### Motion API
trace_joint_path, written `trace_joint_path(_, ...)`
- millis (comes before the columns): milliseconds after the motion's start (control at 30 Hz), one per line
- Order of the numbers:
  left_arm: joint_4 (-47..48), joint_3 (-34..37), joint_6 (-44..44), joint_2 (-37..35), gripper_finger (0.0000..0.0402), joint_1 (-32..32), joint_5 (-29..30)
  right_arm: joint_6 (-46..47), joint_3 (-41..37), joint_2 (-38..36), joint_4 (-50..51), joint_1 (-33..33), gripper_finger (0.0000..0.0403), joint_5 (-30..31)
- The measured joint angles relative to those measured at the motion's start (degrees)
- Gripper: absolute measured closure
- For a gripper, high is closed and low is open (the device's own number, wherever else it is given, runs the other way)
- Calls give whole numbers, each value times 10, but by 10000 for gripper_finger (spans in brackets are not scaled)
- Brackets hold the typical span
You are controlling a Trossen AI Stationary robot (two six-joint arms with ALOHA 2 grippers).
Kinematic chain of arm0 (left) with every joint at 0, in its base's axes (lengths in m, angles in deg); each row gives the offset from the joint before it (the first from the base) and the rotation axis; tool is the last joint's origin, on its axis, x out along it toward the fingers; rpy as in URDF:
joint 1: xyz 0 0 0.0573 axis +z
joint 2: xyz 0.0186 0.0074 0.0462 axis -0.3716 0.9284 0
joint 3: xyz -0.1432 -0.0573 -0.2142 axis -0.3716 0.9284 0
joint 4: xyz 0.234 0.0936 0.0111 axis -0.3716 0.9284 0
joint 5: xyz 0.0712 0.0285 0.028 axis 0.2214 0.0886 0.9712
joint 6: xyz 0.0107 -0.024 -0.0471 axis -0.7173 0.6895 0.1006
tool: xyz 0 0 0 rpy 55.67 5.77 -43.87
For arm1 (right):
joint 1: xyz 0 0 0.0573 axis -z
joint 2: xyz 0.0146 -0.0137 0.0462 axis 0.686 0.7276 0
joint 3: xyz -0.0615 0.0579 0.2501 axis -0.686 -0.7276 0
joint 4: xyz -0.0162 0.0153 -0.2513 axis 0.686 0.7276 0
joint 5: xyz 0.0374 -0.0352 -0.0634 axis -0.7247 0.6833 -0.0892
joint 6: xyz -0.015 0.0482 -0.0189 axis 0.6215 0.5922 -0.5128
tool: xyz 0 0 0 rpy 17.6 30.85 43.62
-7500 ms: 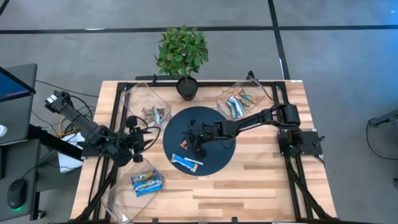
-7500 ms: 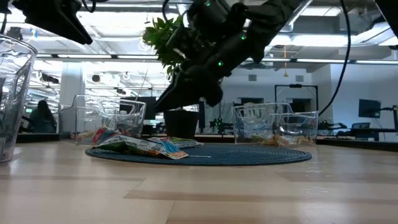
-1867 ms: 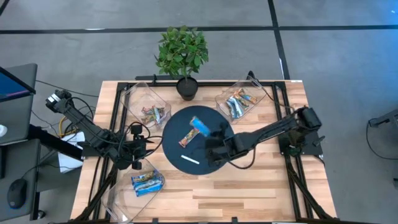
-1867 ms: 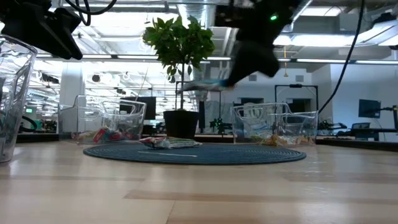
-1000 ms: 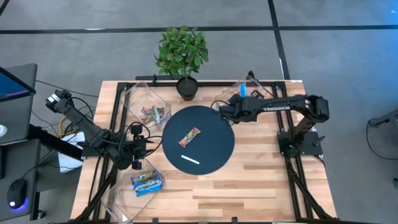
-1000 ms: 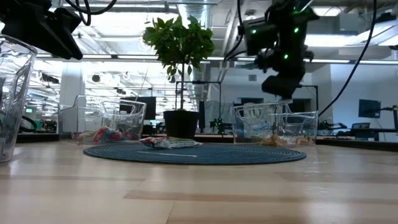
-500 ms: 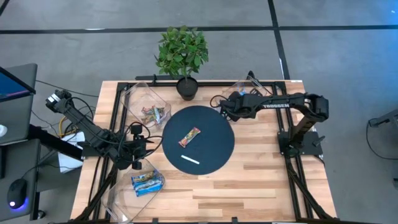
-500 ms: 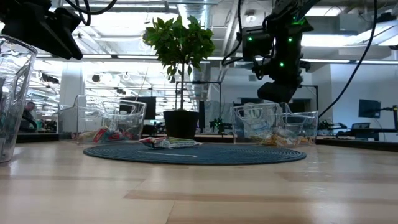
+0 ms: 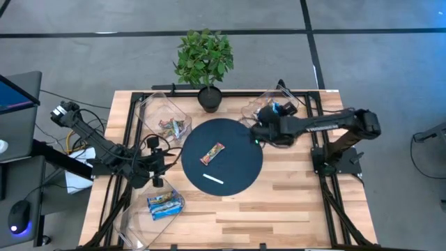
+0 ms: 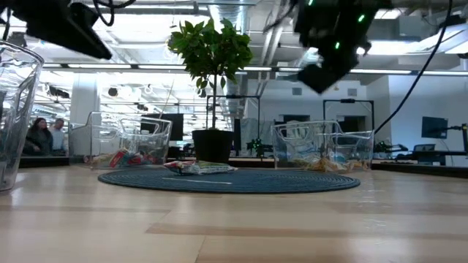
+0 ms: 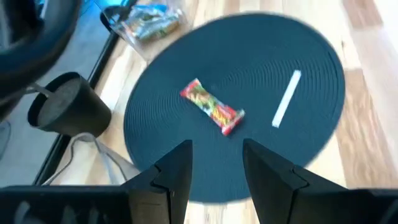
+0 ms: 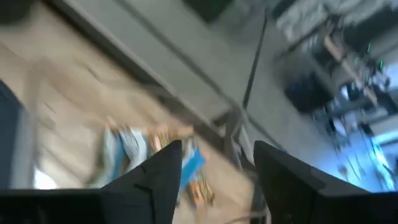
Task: Pick and place Granola Bars by type
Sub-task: Put the red granola bar into the top left bin
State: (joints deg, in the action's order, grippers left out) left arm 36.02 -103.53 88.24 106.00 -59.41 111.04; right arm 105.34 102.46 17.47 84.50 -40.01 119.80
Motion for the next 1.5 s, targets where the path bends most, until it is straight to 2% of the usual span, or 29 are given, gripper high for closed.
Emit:
trace_joint_path(100,-42,0,-24,0,265,21,-12,24,0,-21,-2,-64,213,54)
trace_joint_path(300,-107,0,-79,22,265,85,-75,53,0,-21,-2,-186,227,161)
trace_joint_path(533,-200,0,-162,114,265,181,-175,126,-26,20,10,-271,236,248)
trace_joint_path(800,-291,-11,-244,191,265,284,-301,151,-56,18,19,-303,237,274)
trace_joint_path(1067,-328,-42,-279,277,264,384,-424,148,-56,18,20,-333,240,281)
trace_joint_path(1233,-318,-66,-279,340,249,418,-446,147,-56,18,20,-333,243,277)
trace_joint_path(1500,-315,-99,-279,419,202,431,-448,147,-56,18,19,-328,244,260)
